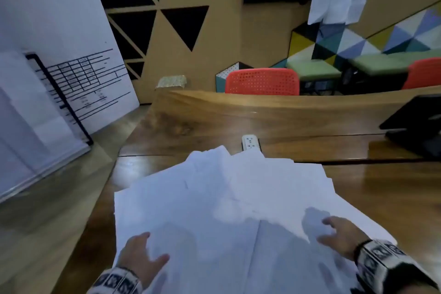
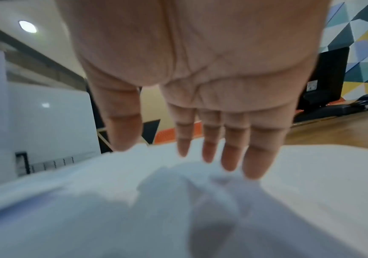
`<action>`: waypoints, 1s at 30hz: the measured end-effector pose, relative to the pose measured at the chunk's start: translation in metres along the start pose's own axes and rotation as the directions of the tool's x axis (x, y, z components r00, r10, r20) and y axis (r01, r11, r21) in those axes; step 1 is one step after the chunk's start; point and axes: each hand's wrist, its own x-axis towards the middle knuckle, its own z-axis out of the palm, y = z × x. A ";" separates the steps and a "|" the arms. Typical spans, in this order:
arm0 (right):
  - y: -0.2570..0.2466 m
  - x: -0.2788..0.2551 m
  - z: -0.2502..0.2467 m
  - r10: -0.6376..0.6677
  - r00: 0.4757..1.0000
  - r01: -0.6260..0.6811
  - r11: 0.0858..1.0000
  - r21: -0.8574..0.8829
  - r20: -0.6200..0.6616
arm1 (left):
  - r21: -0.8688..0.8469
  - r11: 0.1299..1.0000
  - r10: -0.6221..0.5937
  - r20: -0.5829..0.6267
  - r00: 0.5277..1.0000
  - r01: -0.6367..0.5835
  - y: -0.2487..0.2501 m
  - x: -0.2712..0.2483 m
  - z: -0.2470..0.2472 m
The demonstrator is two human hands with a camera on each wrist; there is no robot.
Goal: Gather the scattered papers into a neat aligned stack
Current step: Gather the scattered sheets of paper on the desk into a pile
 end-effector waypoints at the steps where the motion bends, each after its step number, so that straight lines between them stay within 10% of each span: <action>1: -0.004 0.004 0.005 0.047 0.999 -0.047 0.999 -0.022 0.015 | -0.015 0.999 -0.032 0.010 0.999 0.032 0.005 0.006 0.002; 10: -0.021 0.003 0.030 0.067 0.990 -0.078 0.993 0.090 0.128 | -0.119 0.985 -0.095 0.229 0.969 0.125 0.024 0.019 0.017; 20: -0.011 0.006 0.018 0.240 0.947 -0.146 0.912 0.382 -0.212 | -0.539 0.808 -0.180 0.160 0.971 0.239 0.003 0.030 0.026; 30: -0.040 0.013 0.060 0.018 0.989 -0.103 0.785 0.611 0.144 | -0.547 0.830 0.013 0.214 0.977 0.108 0.041 0.019 0.038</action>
